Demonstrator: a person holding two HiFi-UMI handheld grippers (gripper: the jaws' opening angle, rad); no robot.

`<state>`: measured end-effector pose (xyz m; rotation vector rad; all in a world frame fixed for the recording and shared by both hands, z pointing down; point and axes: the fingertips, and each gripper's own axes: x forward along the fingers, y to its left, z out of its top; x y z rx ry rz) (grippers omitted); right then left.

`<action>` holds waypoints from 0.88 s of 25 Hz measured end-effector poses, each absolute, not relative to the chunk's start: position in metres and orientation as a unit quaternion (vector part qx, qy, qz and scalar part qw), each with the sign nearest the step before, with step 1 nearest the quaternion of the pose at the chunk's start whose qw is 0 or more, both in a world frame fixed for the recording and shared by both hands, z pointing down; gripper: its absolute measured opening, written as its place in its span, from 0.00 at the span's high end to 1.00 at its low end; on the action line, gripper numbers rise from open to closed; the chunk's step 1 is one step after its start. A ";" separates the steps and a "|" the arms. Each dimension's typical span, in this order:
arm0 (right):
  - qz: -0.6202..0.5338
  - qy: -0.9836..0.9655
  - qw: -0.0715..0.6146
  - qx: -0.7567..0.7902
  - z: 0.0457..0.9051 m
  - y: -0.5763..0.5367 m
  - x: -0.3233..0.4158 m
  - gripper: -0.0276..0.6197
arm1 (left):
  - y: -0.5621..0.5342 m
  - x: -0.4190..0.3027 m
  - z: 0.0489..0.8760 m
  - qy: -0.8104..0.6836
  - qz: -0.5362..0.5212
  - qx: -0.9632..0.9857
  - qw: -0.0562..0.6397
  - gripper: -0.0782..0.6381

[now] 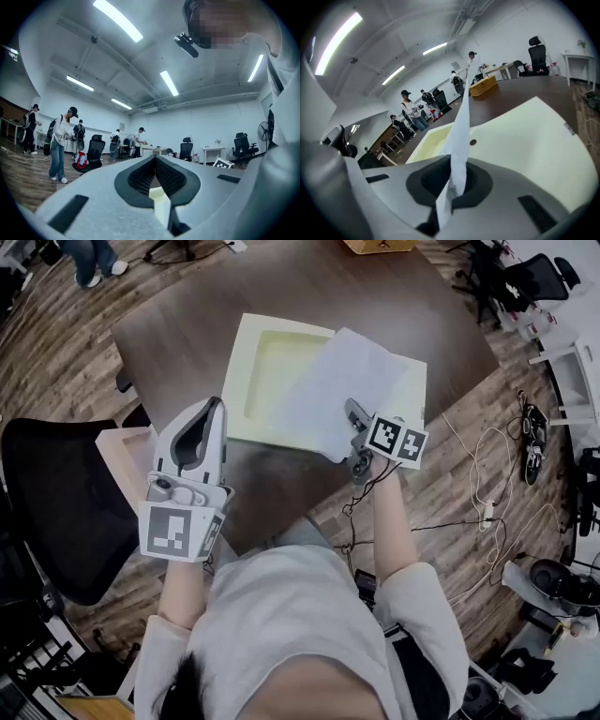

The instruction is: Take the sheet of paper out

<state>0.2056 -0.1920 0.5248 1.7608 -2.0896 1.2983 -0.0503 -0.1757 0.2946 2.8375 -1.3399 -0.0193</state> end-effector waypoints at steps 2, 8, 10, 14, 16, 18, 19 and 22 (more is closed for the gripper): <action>0.400 -0.692 0.062 0.598 0.512 -0.185 0.210 0.94 | -0.171 -0.047 0.291 -0.417 -0.008 0.909 0.000 0.88; 0.326 -0.694 0.072 0.638 0.482 -0.162 0.211 0.94 | -0.160 -0.045 0.286 -0.391 -0.014 0.920 -0.005 0.88; 0.303 -0.692 0.076 0.650 0.472 -0.155 0.212 0.94 | -0.156 -0.045 0.284 -0.382 -0.017 0.924 -0.007 0.88; 0.259 -0.689 0.083 0.672 0.449 -0.142 0.211 0.93 | -0.150 -0.044 0.279 -0.365 -0.022 0.931 -0.011 0.88; 0.239 -0.687 0.087 0.681 0.439 -0.134 0.209 0.94 | -0.146 -0.043 0.277 -0.356 -0.025 0.934 -0.013 0.88; 0.221 -0.684 0.090 0.689 0.430 -0.126 0.208 0.94 | -0.143 -0.042 0.275 -0.346 -0.027 0.938 -0.015 0.88; 0.214 -0.683 0.091 0.692 0.425 -0.122 0.208 0.94 | -0.142 -0.041 0.273 -0.342 -0.028 0.939 -0.016 0.88; 0.199 -0.679 0.089 0.701 0.410 -0.110 0.207 0.94 | -0.137 -0.037 0.268 -0.330 -0.030 0.943 -0.017 0.88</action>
